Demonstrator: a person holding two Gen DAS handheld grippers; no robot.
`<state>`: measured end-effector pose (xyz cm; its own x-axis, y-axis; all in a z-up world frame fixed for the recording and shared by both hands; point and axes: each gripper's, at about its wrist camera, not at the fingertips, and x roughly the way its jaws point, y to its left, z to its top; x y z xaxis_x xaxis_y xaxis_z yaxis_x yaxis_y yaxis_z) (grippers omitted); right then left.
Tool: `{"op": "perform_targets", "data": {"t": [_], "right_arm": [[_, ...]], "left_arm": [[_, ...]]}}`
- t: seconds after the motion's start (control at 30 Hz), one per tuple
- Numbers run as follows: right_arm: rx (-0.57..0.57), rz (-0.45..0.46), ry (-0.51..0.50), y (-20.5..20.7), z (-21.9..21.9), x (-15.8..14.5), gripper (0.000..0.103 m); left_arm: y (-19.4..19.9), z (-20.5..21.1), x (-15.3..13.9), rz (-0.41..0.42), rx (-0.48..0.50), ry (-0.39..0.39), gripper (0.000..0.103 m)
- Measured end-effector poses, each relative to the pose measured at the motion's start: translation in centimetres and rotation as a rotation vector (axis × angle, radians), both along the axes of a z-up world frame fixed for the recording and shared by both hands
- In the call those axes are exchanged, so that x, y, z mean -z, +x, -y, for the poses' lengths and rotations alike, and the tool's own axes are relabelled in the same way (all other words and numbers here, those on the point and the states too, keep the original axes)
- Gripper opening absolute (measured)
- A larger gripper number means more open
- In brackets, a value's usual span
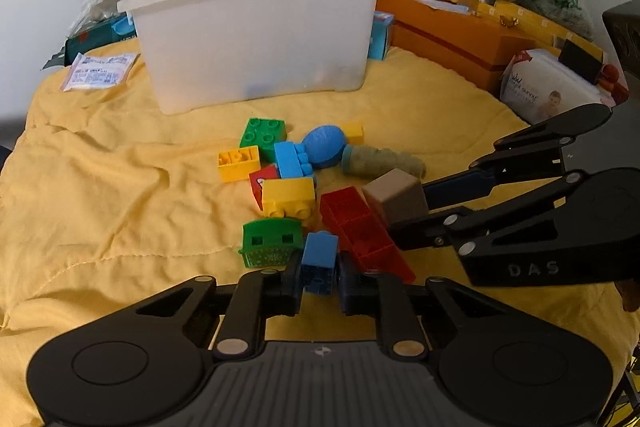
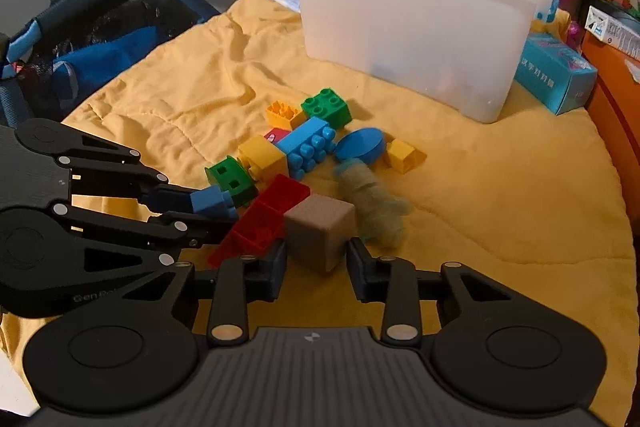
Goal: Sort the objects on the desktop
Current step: 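Grasp the wooden block with the right tool while the left tool grasps a small blue brick, then carry the wooden block and blue brick over the bin and release both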
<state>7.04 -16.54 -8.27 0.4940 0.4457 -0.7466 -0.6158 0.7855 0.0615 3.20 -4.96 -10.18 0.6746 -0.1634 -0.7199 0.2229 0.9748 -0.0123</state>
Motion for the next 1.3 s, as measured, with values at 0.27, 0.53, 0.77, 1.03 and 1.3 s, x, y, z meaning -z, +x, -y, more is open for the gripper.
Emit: {"op": "perform_targets", "data": {"t": [0.27,0.53,0.77,1.03,1.3], "right_arm": [[0.007,0.018,-0.024,0.0,0.9,-0.5,0.031],[0.038,0.004,-0.006,0.6,-0.7,0.4,0.050],[0.032,0.008,-0.013,0.5,-0.3,0.6,0.038],[0.098,0.086,0.111,1.1,2.7,-5.6,0.039],[0.163,0.206,0.210,6.8,3.6,-12.3,0.039]], "left_arm": [[-0.1,-2.1,-1.2,0.007,-0.075,-0.020,0.020],[-0.5,-2.4,-1.3,-0.003,-0.088,-0.019,0.020],[-0.5,-2.9,-1.7,0.005,-0.109,-0.037,0.020],[2.5,-4.3,-6.3,0.098,-0.159,-0.067,0.020],[10.0,-5.7,-13.4,0.228,-0.188,-0.079,0.020]]}}
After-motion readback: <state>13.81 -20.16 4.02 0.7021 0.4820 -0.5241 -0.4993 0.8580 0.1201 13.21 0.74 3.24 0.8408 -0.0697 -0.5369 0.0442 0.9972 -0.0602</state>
